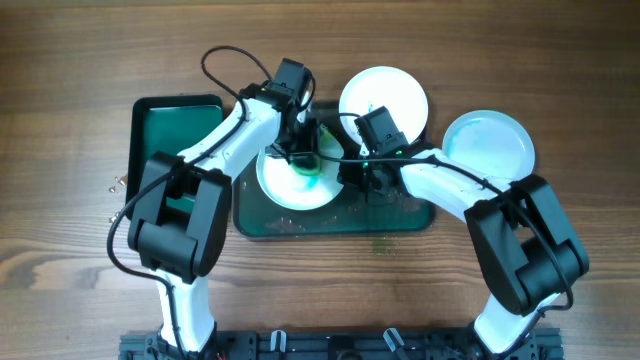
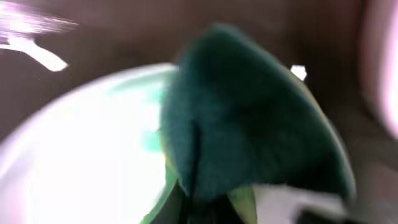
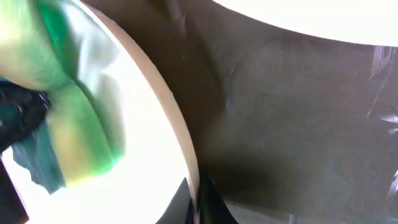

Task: Clean dirty plates on tray and stack at the side
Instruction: 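Scrub the held plate with the sponge in the left gripper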

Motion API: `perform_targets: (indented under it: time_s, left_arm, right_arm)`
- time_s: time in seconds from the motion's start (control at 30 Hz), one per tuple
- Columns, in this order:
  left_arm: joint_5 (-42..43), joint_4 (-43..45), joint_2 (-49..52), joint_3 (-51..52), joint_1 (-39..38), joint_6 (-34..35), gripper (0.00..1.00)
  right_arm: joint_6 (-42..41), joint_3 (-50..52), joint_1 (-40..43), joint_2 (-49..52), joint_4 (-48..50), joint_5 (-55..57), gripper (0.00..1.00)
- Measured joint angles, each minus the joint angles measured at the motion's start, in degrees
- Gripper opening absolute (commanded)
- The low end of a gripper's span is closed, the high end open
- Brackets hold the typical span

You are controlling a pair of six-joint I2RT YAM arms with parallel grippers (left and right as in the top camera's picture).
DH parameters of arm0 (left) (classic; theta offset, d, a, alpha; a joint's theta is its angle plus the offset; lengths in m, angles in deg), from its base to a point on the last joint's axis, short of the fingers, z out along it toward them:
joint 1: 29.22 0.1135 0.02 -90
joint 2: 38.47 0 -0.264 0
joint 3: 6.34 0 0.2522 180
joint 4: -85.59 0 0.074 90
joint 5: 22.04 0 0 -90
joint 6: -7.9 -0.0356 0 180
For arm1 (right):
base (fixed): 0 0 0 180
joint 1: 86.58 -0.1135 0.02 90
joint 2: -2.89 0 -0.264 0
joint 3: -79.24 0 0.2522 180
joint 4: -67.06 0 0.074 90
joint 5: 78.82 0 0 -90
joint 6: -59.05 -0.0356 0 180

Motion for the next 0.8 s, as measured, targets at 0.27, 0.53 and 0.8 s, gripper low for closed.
perform_targets:
  time_s: [0.27,0.53,0.8]
  left_arm:
    - [-9.90,-13.25,0.33,-4.63,4.92,2.34,0.04]
    - [-7.23,-25.00,0.63,-18.82,12.46,2.27,0.04]
    - [-3.72,-25.05,0.66,-19.56,12.26,1.42,0.04]
  right_arm:
    - [1.16,-1.44,-0.02,0.00,-4.59,-0.35,0.04]
    - [5.73,-5.73,-0.31,-0.02,-16.63,4.22,0.04]
    - [11.04,-8.46,-5.33,-5.97,-23.96,21.16,0.04]
